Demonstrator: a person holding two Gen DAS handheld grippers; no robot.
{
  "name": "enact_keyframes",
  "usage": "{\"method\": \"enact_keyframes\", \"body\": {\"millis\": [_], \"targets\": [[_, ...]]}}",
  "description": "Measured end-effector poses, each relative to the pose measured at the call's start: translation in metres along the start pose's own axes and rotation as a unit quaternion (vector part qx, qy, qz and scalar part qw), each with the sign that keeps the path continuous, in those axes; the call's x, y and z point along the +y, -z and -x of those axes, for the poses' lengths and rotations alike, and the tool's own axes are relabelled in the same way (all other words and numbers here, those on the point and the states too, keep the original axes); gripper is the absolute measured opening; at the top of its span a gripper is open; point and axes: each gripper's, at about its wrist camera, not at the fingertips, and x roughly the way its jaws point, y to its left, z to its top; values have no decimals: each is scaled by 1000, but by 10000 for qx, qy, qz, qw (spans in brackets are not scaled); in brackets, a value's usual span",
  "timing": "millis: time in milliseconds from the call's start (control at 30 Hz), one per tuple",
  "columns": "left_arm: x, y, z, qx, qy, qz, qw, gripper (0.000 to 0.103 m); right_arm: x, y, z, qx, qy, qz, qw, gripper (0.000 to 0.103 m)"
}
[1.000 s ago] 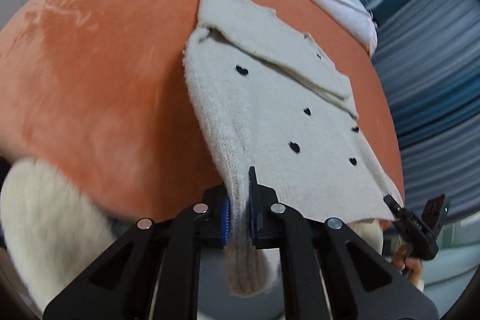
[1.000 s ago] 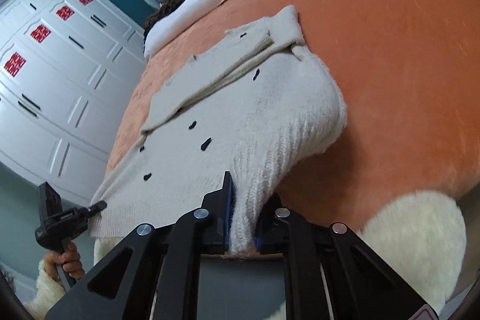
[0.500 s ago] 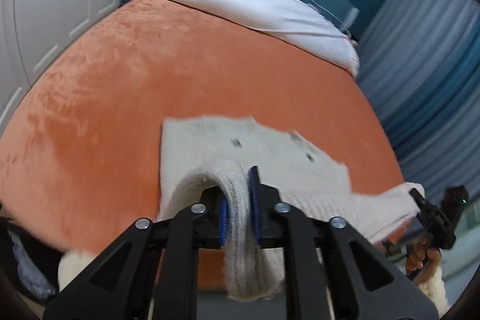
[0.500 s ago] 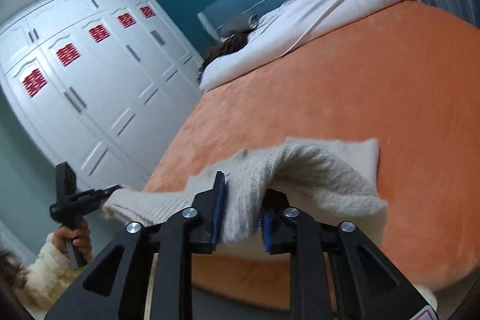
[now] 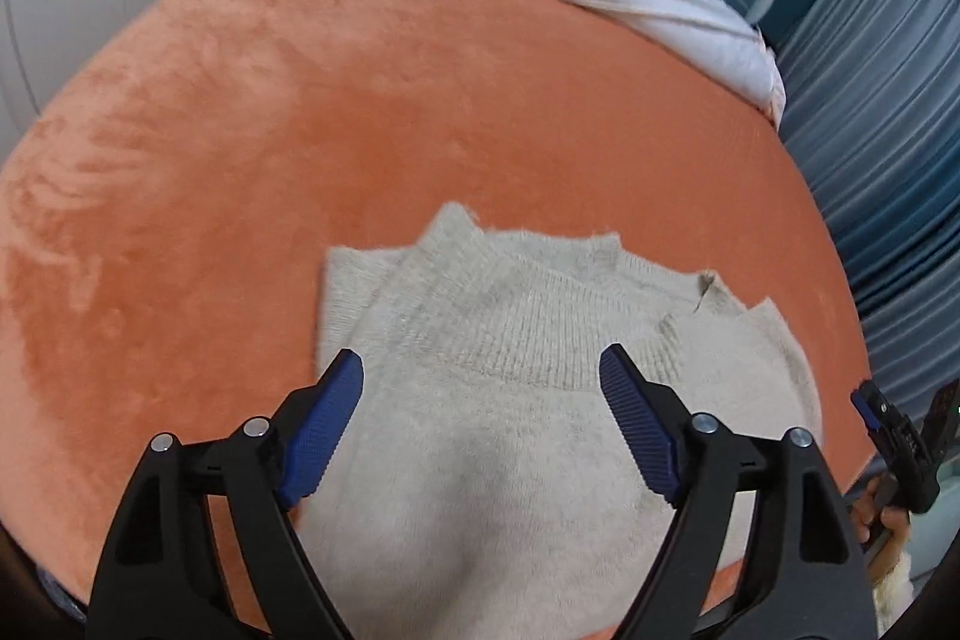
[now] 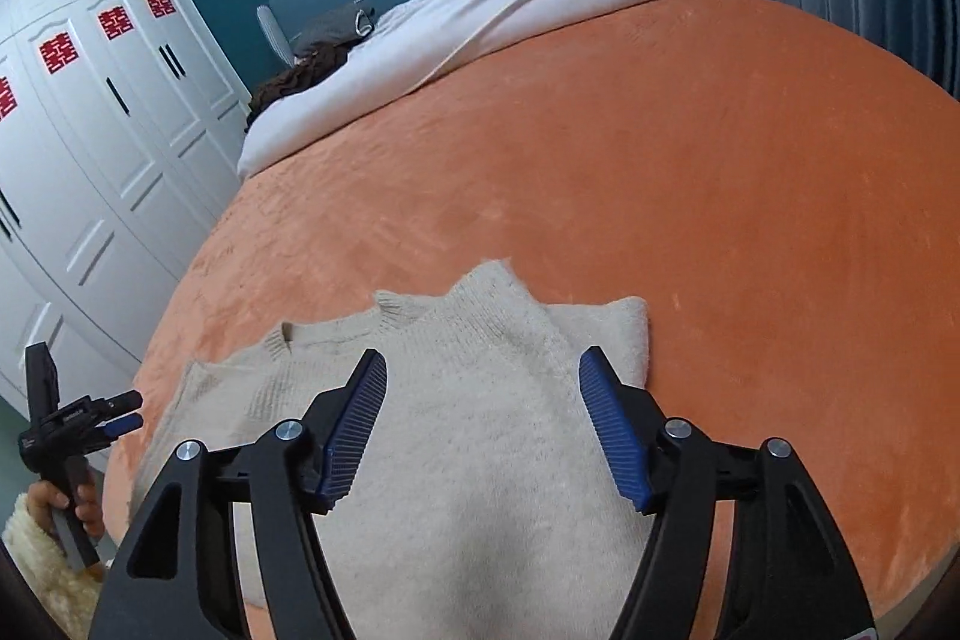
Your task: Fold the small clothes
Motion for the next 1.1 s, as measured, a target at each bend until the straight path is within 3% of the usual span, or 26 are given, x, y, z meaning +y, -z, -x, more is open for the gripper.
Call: {"method": "enact_keyframes", "body": {"millis": [100, 133, 200, 233, 300, 333, 433, 533, 600, 667, 733, 800, 833, 867, 933, 1033, 1100], "targets": [[-7, -5, -27, 151, -138, -195, 9996, 77, -3, -4, -35, 341, 136, 85, 9993, 67], [-10, -6, -33, 168, -227, -279, 9992, 70, -4, -6, -50, 501, 183, 78, 9985, 67], [-12, -9, -48, 366, -314, -308, 9984, 38, -4, -4, -72, 759, 345, 73, 9965, 67], [-11, -11, -56, 548, -223, -216, 9980, 0, -4, -3, -83, 913, 414, 105, 9949, 64], [-11, -12, -59, 604, -112, -60, 9981, 0, 2, 0, -91, 1109, 303, 215, 9931, 13], [-18, -13, -52, 481, -136, -178, 9986, 0, 5, -1, -86, 1131, 155, 207, 9932, 7], [-34, -24, -12, -152, -132, -481, 9986, 0, 16, -15, -30, 353, -561, 175, 9976, 6], [-23, -47, 17, -611, -169, -237, 9977, 0, -3, -27, 17, -344, -663, -162, 9971, 6], [-11, -55, 3, -406, -409, -198, 9981, 0, -29, -22, -2, -36, -271, -327, 9991, 6], [4, -54, -17, 16, -250, 123, 9996, 0, -49, -8, -30, 428, 14, -523, 9977, 6], [4, -45, -24, 153, -49, 111, 9998, 0, -55, 3, -41, 616, -65, -620, 9962, 6], [-2, -37, -30, 230, -11, -67, 9997, 19, -53, 9, -45, 658, -145, -614, 9958, 7], [-6, -31, -34, 259, -43, -168, 9995, 39, -52, 11, -47, 694, -178, -612, 9955, 9], [-8, -29, -36, 226, -126, -231, 9994, 52, -52, 12, -47, 721, -160, -605, 9954, 13], [-11, -27, -45, 243, -264, -340, 9988, 60, -51, 10, -51, 737, -65, -605, 9954, 15], [-11, -27, -65, 439, -364, -341, 9978, 57, -47, 11, -58, 788, -4, -671, 9946, 34], [-10, -26, -71, 495, -314, -384, 9975, 24, -40, 10, -74, 944, 73, -597, 9937, 35]]}}
